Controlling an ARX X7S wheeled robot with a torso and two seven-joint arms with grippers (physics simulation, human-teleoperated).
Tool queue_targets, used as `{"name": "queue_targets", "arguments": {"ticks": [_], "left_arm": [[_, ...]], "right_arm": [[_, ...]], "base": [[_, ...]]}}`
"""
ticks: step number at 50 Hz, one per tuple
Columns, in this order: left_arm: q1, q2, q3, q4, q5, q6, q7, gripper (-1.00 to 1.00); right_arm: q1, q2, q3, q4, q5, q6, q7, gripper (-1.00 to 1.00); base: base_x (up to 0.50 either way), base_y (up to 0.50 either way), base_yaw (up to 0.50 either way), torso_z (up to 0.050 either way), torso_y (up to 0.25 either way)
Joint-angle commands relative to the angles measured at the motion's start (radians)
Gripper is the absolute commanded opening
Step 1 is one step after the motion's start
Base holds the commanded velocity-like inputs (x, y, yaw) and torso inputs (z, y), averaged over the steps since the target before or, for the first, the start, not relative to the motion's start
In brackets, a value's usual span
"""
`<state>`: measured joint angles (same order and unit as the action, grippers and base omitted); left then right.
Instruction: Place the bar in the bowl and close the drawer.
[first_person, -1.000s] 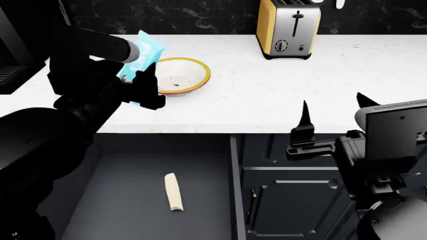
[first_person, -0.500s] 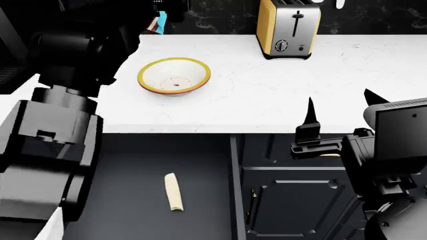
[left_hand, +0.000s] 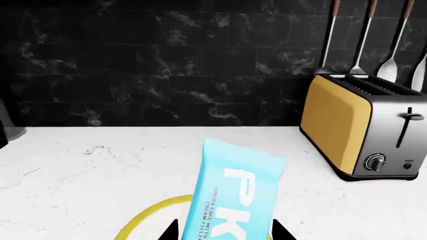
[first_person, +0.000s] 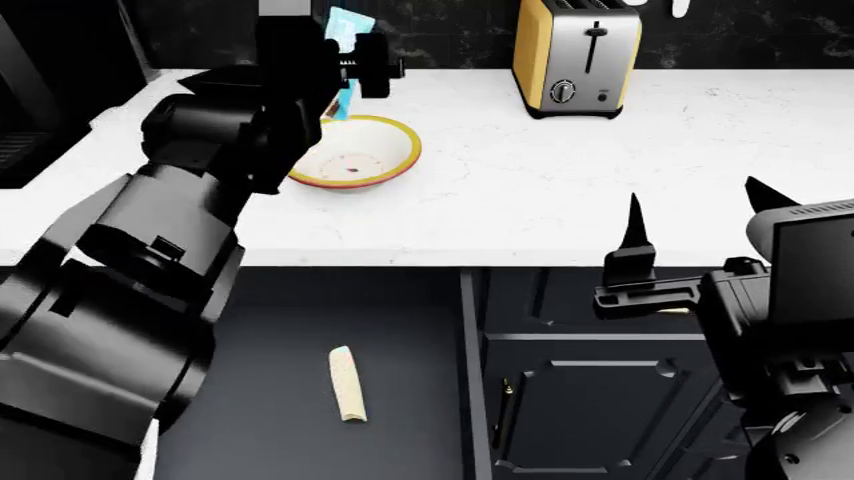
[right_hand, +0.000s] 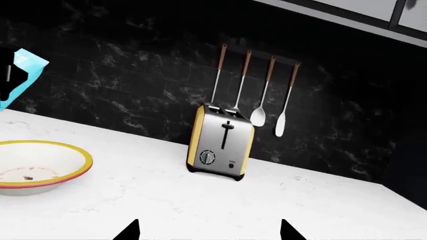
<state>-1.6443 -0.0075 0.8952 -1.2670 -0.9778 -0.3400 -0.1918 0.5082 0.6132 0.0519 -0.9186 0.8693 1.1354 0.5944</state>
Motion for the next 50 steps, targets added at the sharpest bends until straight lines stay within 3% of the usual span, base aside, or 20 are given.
{"name": "queue_targets", "arguments": {"ticks": [1,13,23,45,50], "left_arm": [[0.011,0.007,0.077,-0.042,-0.068,0.026,-0.039,-1.00],[-0.038,0.007,-0.134,-0.042,0.154,-0.010,-0.032,-1.00],[-0.062,0.007,-0.222,-0.042,0.258,-0.022,-0.023,-1.00],[-0.057,0.007,-0.179,-0.042,0.219,-0.016,-0.007,-1.00],[-0.061,0.007,-0.186,-0.042,0.218,-0.012,-0.007,-1.00]], "right_arm": [[-0.007,0.007,0.003,0.004,0.005,-0.007,0.004,1.00],[0.009,0.007,-0.009,0.016,0.010,-0.008,0.009,1.00],[-0.001,0.013,0.001,0.006,0.023,-0.013,0.016,1.00],[-0.034,0.019,-0.019,0.023,-0.010,-0.061,0.008,1.00],[-0.043,0.020,-0.018,0.023,-0.013,-0.073,0.006,1.00]], "base": [[0.00,0.00,0.00,0.000,0.000],[0.00,0.00,0.00,0.000,0.000],[0.00,0.00,0.00,0.000,-0.071],[0.00,0.00,0.00,0.000,-0.250],[0.00,0.00,0.00,0.000,-0.041]]}}
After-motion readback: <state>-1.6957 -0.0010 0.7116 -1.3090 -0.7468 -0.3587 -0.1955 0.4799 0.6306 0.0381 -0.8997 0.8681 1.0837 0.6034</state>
